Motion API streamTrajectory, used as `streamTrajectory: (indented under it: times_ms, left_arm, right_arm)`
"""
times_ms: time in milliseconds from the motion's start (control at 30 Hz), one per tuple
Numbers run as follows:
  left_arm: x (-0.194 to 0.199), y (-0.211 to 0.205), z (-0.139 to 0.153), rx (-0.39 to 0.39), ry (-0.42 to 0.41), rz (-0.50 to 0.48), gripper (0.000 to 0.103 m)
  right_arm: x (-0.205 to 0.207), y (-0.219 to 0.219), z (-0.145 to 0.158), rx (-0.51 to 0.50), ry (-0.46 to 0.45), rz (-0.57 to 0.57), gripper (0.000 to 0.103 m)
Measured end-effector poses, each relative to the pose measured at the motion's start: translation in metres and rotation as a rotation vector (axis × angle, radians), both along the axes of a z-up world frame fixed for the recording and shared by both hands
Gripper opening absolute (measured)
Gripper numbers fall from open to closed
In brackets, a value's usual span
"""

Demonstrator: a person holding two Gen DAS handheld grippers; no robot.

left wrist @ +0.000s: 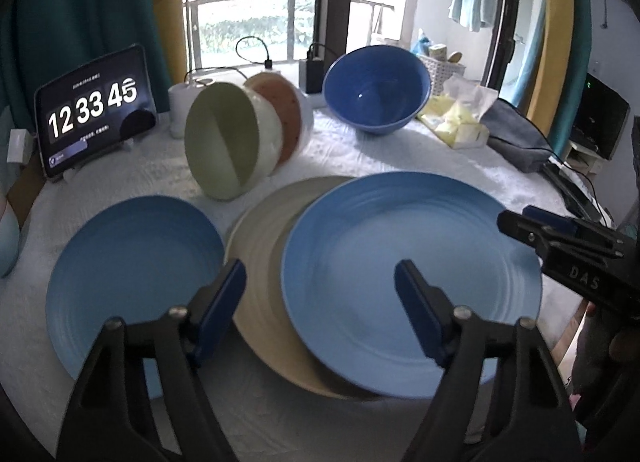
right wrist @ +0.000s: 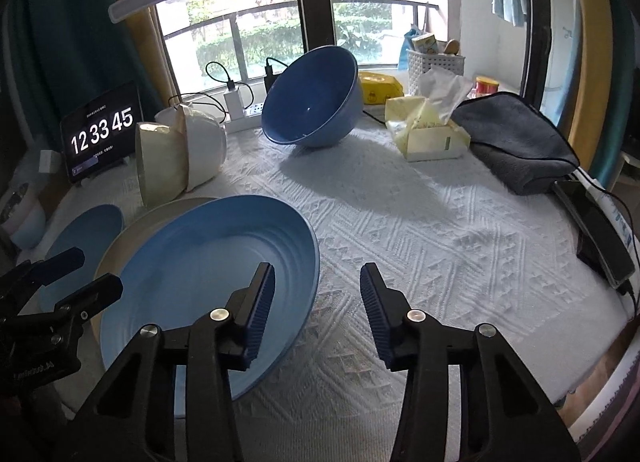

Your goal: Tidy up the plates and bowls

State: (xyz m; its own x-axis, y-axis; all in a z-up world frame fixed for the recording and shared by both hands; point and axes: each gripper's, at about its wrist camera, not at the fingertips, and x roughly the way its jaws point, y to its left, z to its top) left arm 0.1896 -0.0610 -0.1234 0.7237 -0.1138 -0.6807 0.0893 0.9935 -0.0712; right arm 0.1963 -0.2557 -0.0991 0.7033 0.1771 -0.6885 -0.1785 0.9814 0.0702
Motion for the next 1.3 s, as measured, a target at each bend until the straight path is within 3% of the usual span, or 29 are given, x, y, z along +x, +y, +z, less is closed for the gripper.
streamTrajectory:
  times_ms: [267, 533, 567, 633, 900, 1067, 1300]
  left_arm:
    - [0.009, 0.000, -0.008, -0.002, 0.035, 0.013, 0.077]
    - [0.013, -0.001, -0.014, -0.013, 0.066, 0.016, 0.076]
    - [0.014, 0.000, -0.014, -0.020, 0.069, 0.018, 0.075]
    - [0.015, 0.001, -0.016, -0.040, 0.082, 0.019, 0.055]
    - [0.019, 0.003, -0.020, -0.064, 0.106, 0.035, 0.031]
    - [0.014, -0.006, -0.018, -0.060, 0.094, -0.006, 0.026]
    - [0.014, -0.003, -0.018, -0.099, 0.098, -0.024, 0.025]
  right_arm:
    - [0.009, -0.006, -0.008, 0.005, 0.023, -0.005, 0.033]
    - [0.011, -0.007, -0.012, 0.000, 0.036, 0.002, 0.031]
    - [0.011, -0.007, -0.013, -0.003, 0.038, 0.001, 0.031]
    - [0.011, -0.007, -0.014, -0.007, 0.041, 0.002, 0.031]
    - [0.014, -0.009, -0.016, -0.006, 0.051, 0.000, 0.030]
    - [0.016, -0.007, -0.021, 0.004, 0.074, 0.005, 0.024]
    - [0.017, -0.008, -0.019, -0.005, 0.066, -0.020, 0.023]
